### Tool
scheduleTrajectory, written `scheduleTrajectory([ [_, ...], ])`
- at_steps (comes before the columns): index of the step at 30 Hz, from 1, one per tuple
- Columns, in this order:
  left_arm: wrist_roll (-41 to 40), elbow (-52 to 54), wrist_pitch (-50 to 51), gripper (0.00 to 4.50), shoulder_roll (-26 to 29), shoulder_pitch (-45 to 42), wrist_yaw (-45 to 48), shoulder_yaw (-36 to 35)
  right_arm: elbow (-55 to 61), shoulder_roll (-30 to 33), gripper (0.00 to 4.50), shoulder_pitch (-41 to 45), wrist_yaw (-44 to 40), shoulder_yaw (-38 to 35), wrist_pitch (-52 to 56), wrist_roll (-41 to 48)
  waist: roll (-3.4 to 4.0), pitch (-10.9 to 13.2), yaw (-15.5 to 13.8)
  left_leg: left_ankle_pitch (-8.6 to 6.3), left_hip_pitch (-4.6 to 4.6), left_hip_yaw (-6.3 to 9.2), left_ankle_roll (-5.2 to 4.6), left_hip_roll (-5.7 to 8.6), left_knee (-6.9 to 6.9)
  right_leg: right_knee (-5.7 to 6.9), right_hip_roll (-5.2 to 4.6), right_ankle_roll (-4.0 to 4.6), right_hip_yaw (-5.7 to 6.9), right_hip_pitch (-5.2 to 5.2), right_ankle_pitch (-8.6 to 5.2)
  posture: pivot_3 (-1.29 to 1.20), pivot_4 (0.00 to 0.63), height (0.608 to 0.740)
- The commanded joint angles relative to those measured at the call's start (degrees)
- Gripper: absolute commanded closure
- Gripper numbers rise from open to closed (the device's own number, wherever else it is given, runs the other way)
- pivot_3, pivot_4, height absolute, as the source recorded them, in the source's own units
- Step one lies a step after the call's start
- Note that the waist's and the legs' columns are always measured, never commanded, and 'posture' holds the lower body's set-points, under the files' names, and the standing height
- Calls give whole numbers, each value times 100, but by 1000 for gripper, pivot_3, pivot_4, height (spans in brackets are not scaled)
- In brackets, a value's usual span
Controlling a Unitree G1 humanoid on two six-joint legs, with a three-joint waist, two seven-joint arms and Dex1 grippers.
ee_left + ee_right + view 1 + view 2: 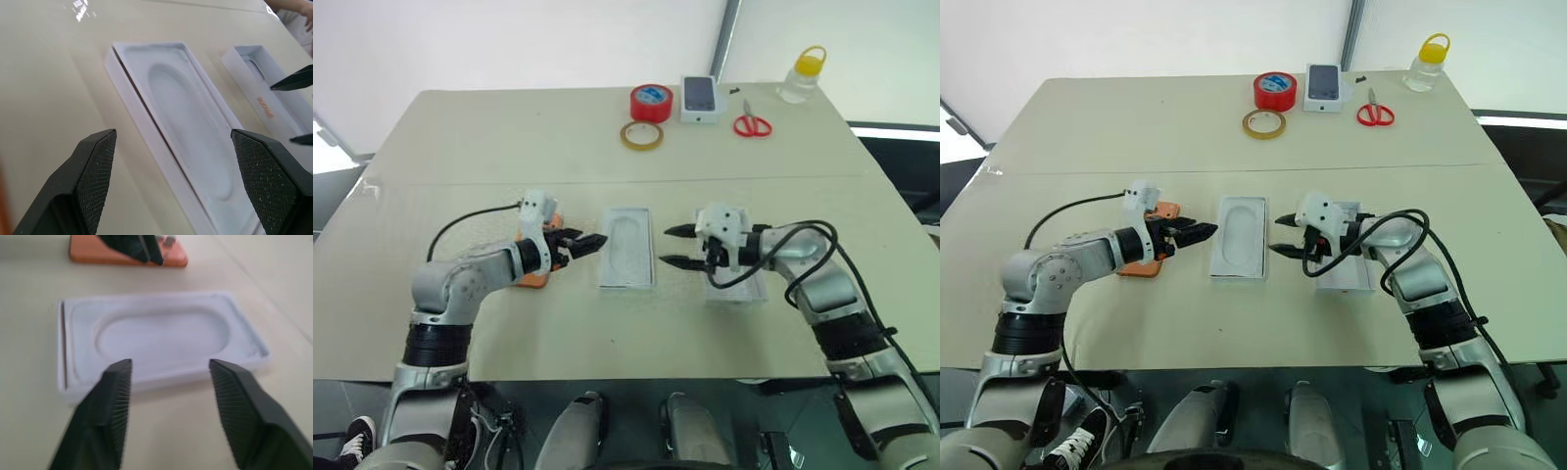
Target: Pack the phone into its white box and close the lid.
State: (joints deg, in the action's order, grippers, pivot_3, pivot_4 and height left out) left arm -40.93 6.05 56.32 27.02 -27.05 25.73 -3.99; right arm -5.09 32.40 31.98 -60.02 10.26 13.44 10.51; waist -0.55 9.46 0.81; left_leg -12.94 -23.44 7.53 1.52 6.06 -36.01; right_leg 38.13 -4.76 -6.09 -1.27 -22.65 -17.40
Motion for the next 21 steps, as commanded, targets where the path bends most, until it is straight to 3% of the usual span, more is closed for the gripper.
scheduleTrajectory([
  [1,325,473,-669,555,184,239,188,-160,189,-281,3461,163,215,-7,-69,30,-1,1,-4,0,0,0,0,0,1,-1,0,0,0,-1,0,0,150,740],
  [3,541,560,-1073,555,316,460,311,-224,142,-514,4467,236,465,110,-128,-166,-1,1,6,0,0,0,0,0,3,-1,0,0,0,-2,0,0,150,740],
  [9,1184,381,-2435,555,501,1025,329,-710,-457,-1220,4467,512,1116,865,-456,-1102,1,1,17,2,0,0,3,-3,12,4,3,6,-1,-13,3,0,150,740],
  [13,1207,389,-2572,555,436,1132,336,-841,-994,-1359,4467,699,1308,1162,-720,-1570,1,1,-28,2,0,2,4,-1,10,-2,2,6,3,-14,3,0,150,740],
  [21,1407,602,-2673,555,356,1325,283,-742,-1056,-960,4467,615,712,1445,-765,-1839,0,1,9,2,0,2,2,0,11,3,3,6,2,-10,3,0,150,740],
])
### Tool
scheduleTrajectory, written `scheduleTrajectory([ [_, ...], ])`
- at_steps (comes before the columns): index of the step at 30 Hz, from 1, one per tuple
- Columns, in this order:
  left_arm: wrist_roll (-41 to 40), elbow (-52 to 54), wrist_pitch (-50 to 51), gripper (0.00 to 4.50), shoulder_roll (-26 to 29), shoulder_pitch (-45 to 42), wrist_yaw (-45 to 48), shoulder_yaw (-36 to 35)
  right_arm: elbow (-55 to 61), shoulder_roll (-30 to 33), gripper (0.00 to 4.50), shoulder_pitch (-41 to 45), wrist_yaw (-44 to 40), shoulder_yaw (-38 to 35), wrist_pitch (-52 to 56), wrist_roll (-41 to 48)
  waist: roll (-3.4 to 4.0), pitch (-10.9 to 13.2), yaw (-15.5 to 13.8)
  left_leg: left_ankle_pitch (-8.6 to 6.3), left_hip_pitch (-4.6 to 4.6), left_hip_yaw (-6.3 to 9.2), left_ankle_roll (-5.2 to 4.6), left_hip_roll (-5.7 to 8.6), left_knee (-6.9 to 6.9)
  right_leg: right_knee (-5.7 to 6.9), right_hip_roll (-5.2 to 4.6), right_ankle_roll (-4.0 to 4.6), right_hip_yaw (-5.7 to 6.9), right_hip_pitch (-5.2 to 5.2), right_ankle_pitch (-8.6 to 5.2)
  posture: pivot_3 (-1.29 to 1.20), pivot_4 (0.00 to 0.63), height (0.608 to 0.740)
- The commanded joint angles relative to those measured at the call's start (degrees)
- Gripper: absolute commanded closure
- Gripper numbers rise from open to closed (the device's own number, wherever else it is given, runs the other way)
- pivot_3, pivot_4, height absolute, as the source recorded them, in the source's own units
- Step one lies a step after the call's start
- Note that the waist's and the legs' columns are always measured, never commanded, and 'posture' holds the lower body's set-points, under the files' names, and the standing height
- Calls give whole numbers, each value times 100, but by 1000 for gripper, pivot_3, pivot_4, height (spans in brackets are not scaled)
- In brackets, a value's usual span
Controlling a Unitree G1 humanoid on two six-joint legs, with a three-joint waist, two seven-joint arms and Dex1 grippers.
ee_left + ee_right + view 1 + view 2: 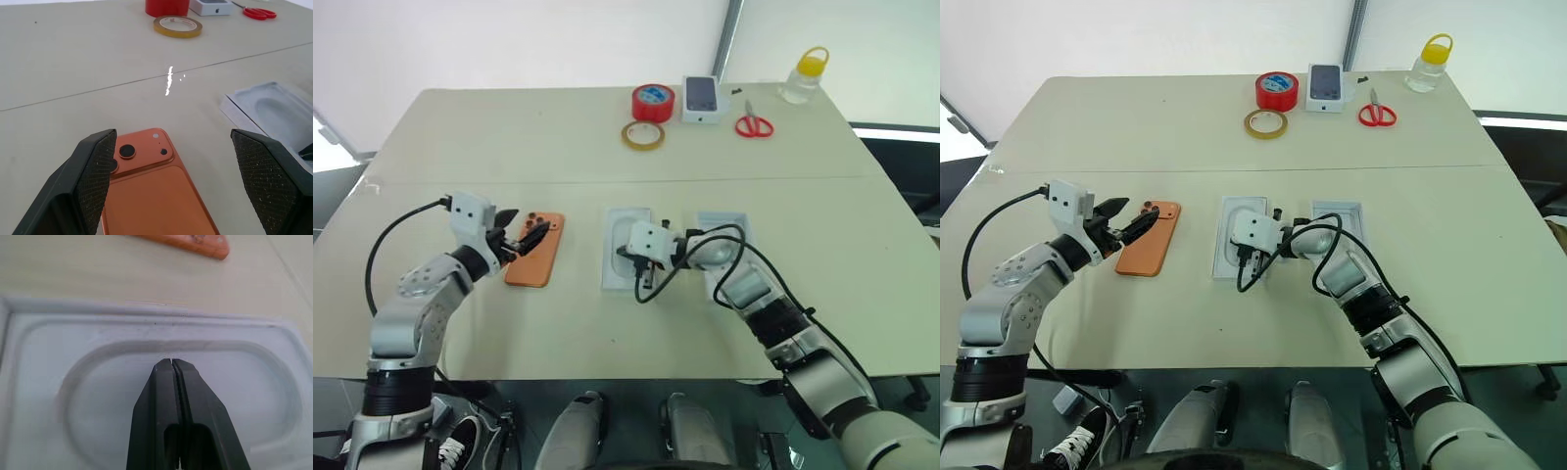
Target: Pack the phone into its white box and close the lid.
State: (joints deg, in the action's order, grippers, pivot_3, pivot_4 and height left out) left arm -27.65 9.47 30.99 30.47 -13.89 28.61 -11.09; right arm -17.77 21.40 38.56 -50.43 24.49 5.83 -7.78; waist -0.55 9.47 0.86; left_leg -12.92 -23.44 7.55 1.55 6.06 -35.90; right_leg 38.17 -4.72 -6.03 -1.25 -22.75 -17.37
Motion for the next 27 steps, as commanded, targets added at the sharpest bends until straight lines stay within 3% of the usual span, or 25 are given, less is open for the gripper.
scheduleTrajectory([
  [1,59,266,-126,555,-19,19,-17,-44,241,178,4467,-50,-285,20,-32,-24,0,0,9,0,0,0,0,-1,0,0,1,0,0,1,0,0,150,740],
  [13,-54,56,217,555,69,-109,37,-234,163,-276,4467,188,314,-415,-42,109,0,0,15,0,1,1,0,-2,1,2,3,0,-1,-1,0,0,150,740],
  [18,-423,-154,844,555,224,-207,125,-490,-152,-32,4467,194,397,-48,-547,-462,0,0,11,0,1,0,0,-2,1,1,3,0,0,-3,0,0,150,740],
  [27,-1240,-1275,2043,555,796,-638,652,-1154,240,-1202,4467,899,824,-650,467,257,-2,1,176,4,0,4,7,-8,4,20,11,4,-2,-15,2,0,150,740],
])
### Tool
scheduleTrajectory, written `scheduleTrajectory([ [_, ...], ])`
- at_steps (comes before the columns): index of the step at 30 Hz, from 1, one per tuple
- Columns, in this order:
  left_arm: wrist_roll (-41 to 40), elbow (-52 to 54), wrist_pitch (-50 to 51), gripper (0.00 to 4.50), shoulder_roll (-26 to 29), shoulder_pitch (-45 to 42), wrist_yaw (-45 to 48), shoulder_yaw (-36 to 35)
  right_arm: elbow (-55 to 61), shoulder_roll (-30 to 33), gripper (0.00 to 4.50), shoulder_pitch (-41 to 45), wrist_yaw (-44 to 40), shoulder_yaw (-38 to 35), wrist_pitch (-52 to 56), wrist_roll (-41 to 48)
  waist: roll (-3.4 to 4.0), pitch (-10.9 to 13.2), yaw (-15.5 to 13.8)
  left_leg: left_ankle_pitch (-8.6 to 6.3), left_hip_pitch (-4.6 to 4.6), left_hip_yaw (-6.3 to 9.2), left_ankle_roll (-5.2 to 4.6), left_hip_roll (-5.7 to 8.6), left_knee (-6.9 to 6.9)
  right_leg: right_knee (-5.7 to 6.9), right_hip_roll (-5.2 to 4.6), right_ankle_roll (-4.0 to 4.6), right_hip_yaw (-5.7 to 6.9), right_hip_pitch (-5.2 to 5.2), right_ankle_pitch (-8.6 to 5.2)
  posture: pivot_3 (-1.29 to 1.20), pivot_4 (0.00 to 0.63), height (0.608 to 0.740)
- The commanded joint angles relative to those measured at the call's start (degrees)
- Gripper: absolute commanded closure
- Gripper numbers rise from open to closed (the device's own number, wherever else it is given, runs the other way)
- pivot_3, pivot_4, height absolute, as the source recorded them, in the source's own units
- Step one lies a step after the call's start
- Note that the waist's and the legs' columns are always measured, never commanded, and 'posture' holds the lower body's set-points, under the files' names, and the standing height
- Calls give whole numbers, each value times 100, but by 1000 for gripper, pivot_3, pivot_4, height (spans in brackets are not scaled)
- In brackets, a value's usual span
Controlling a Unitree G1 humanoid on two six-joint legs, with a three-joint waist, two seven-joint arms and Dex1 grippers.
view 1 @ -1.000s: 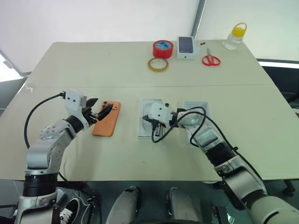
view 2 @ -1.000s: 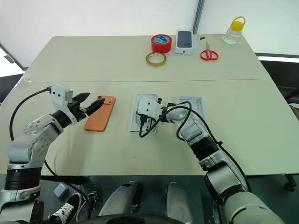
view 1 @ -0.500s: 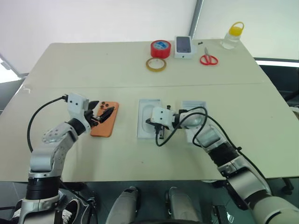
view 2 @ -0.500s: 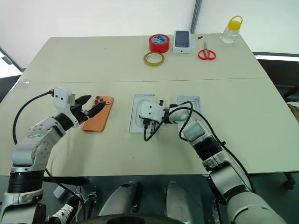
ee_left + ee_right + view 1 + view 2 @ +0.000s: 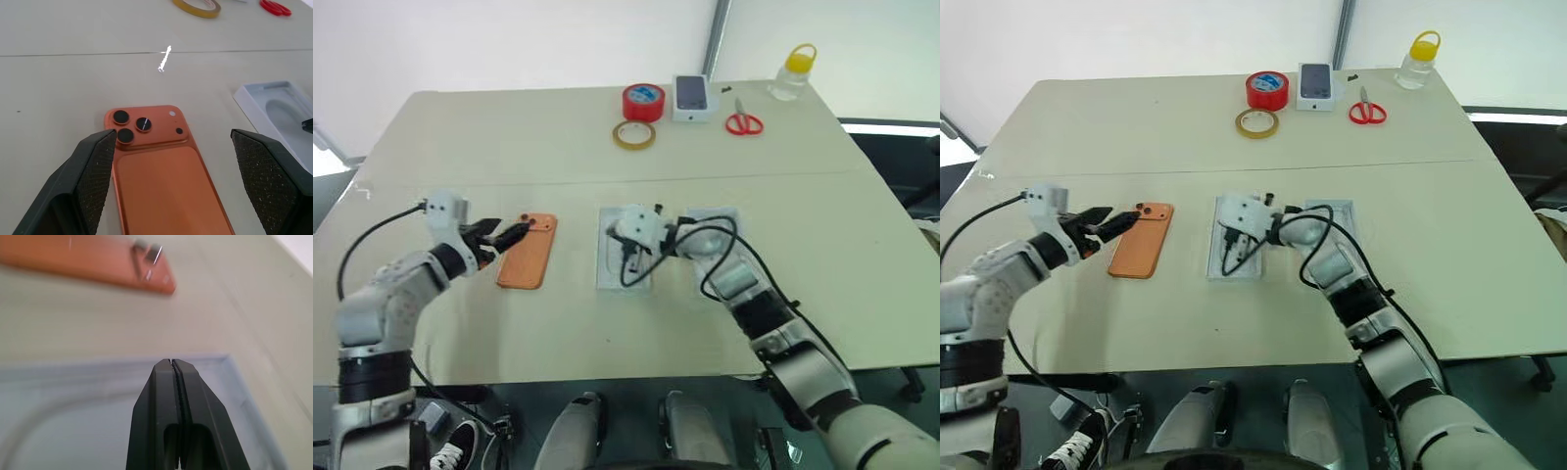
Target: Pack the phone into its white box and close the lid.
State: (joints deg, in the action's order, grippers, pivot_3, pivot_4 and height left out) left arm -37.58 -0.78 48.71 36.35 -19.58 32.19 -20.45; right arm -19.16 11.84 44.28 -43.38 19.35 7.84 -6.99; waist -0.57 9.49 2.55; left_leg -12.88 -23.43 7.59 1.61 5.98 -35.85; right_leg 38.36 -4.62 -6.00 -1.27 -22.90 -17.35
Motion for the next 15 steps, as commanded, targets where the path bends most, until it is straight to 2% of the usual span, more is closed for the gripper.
scheduleTrajectory([
  [1,-306,-329,380,555,252,-103,361,-224,395,-326,4467,381,170,-96,296,137,-1,0,3,0,0,0,0,0,0,1,0,0,0,-1,0,0,150,740],
  [6,-309,-930,599,555,452,-263,627,-235,130,-894,4467,680,166,398,757,-95,-1,-1,1,0,0,2,1,1,1,2,-1,0,0,-26,0,0,150,740],
  [10,-330,-1359,796,555,546,-453,777,-262,-223,-1053,4467,811,-1,807,922,-311,-3,-2,1,1,0,2,2,2,1,7,-1,1,0,-31,1,0,150,740],
  [15,-294,-1759,1269,555,544,-527,1086,108,-818,-1258,4467,982,-102,1310,1239,-703,-4,-2,5,1,0,1,2,5,2,9,-2,1,-1,-34,1,0,150,740],
])
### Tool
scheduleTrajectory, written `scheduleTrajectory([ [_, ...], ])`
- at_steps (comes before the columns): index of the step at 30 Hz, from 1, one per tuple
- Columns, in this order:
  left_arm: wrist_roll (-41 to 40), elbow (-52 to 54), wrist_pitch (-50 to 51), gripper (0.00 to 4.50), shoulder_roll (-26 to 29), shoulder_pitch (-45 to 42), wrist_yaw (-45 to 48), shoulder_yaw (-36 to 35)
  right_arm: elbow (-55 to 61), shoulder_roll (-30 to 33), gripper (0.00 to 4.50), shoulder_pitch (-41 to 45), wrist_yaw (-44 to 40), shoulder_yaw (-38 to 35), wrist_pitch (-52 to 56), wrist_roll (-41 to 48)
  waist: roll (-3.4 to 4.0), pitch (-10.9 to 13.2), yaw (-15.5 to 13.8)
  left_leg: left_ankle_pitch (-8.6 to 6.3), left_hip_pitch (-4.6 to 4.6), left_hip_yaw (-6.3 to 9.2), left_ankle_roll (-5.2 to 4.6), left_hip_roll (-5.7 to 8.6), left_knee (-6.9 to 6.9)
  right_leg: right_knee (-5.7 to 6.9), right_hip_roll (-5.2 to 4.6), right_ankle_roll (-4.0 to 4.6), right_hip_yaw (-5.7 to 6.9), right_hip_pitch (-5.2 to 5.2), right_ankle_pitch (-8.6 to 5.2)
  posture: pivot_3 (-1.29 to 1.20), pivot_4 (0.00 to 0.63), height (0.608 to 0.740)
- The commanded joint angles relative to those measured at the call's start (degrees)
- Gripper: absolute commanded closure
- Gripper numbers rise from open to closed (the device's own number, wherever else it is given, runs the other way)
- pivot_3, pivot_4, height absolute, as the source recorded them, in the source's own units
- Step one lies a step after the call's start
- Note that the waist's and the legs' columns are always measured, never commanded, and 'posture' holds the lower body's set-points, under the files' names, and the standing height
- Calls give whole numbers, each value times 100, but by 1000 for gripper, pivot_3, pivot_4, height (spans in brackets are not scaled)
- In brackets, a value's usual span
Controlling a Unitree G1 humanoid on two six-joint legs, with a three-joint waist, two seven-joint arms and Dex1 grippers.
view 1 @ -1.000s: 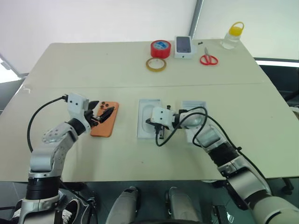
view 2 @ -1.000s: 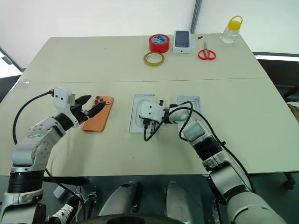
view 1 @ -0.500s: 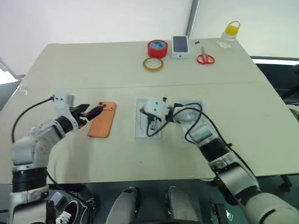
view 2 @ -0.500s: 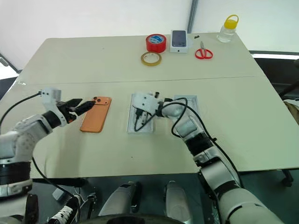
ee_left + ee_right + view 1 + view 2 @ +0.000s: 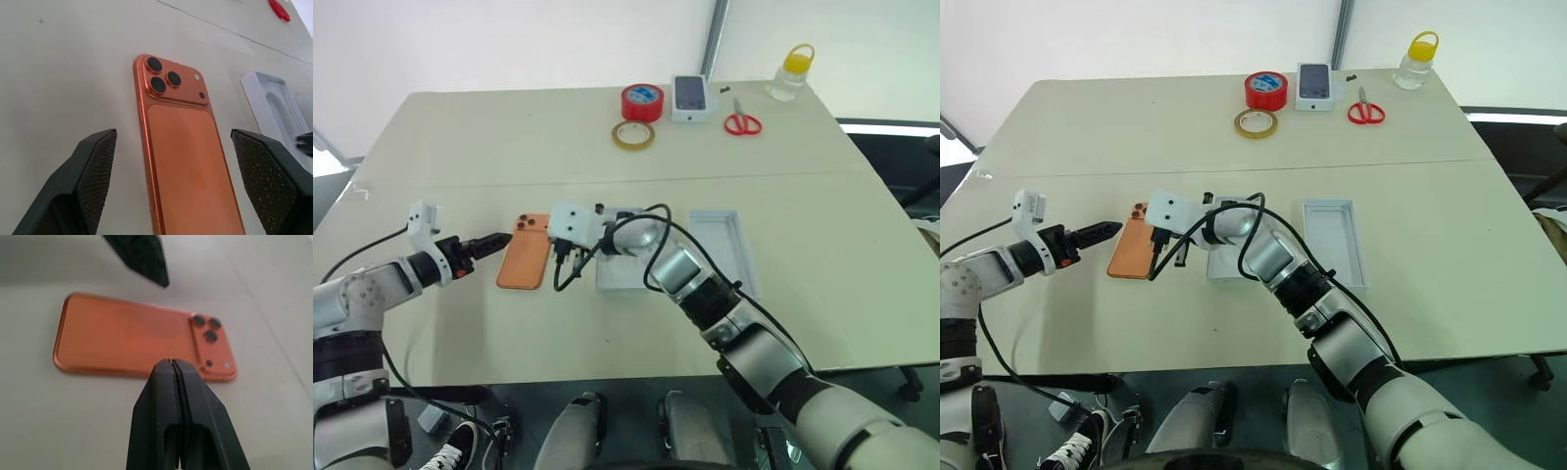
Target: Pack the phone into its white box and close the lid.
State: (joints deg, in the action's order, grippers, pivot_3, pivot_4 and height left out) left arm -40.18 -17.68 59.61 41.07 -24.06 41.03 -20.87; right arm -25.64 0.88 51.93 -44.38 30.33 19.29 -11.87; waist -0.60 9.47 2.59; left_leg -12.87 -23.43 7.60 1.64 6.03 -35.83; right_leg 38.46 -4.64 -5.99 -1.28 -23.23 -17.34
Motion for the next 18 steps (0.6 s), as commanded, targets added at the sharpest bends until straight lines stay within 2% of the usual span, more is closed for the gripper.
scheduleTrajectory([
  [1,-77,-109,327,555,55,-99,276,190,-283,-232,4467,246,28,221,165,-232,-1,0,1,0,0,0,0,0,0,2,0,0,0,-1,0,0,150,740],
  [8,51,-251,475,555,-150,-167,431,460,-1127,-637,4467,472,309,94,309,-300,0,-3,-5,2,1,0,3,0,0,7,0,0,-2,-2,0,0,150,740],
  [18,29,-135,926,555,-692,-168,479,775,-1374,-610,4467,501,450,206,-88,-515,14,-29,-36,1,7,1,2,7,-1,6,-5,0,-1,9,0,0,150,740],
])
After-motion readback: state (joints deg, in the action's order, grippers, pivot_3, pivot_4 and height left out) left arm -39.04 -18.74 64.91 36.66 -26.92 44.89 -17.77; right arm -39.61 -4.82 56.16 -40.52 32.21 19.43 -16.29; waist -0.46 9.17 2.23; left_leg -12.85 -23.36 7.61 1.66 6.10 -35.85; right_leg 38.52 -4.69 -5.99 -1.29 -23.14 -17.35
